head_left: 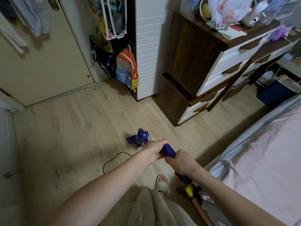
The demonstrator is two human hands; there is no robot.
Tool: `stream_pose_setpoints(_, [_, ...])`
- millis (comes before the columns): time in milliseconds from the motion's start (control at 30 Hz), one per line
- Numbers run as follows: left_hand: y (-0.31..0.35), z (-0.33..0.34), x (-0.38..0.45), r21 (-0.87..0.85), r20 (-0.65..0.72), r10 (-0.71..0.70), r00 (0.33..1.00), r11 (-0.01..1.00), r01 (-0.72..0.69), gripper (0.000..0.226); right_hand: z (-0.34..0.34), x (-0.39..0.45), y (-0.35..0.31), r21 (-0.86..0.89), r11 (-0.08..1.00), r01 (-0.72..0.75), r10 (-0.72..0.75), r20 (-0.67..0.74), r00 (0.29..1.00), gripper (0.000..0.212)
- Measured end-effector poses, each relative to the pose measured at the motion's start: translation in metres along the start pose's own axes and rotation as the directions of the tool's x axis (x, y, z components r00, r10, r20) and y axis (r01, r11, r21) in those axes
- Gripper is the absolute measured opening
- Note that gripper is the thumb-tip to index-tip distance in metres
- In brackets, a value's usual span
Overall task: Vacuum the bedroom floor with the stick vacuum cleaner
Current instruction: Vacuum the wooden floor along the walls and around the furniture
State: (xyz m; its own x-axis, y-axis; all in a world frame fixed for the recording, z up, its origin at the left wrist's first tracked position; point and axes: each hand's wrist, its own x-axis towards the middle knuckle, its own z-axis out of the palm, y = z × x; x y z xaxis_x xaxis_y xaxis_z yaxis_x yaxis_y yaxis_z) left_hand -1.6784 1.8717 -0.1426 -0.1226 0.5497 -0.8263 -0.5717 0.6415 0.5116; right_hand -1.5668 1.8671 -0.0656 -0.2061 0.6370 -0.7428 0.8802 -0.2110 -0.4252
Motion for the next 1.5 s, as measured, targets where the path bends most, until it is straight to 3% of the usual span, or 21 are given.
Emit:
stream_pose_setpoints(100, [-0.005,-0.011,0.008,0.058,-0.009,0.014,1.0,0.998,-0.013,0.016,0.032,0.007,0.008,0.195,0.98,-0.043,0.042,0.008,0.999,0.018])
stream_pose_setpoints(200, [-0.006,-0.035,0.017,0.108,-0.032,0.016,0.999,0.994,-0.013,0.008,0.059,0.013,0.005,0.55,0.813,-0.192,0.087,0.213,0.973,0.019])
stream_pose_setpoints(267, [0.001,-0.05,0.022,0.14,-0.023,0.028,0.999,0.99,-0.025,0.008,0.066,0.016,-0.006,0.639,0.736,-0.225,0.042,0.289,0.957,0.018])
stream_pose_setpoints(533, [0.041,-0.066,0.044,0.137,-0.054,0.117,0.992,0.985,-0.108,0.021,0.07,0.053,-0.051,0.467,0.884,-0.027,0.019,0.022,1.0,0.021])
stream_pose_setpoints(800, [0.052,-0.066,0.062,0.047,-0.03,0.134,0.99,0.99,-0.133,0.023,0.048,0.063,-0.061,0.218,0.974,0.054,-0.053,-0.011,0.999,0.016])
stream_pose_setpoints(1100, [0.094,-0.05,0.084,-0.058,-0.067,0.158,0.985,0.985,-0.161,0.019,0.017,0.104,-0.089,0.119,0.985,0.128,-0.122,-0.057,0.991,0.009])
stream_pose_setpoints(1267, [0.115,-0.011,0.098,-0.052,-0.082,0.107,0.991,0.992,-0.112,0.015,-0.027,0.128,-0.084,0.15,0.983,0.1,-0.103,0.007,0.995,0.007])
stream_pose_setpoints(1400, [0.147,0.023,0.114,0.006,-0.078,0.054,0.996,0.999,-0.054,0.016,-0.075,0.15,-0.089,0.369,0.929,-0.016,-0.053,0.176,0.983,0.009])
stream_pose_setpoints(1500, [0.161,0.053,0.126,0.009,-0.068,0.013,0.998,1.0,-0.012,0.012,-0.117,0.159,-0.083,0.364,0.93,-0.057,-0.047,0.272,0.961,0.01])
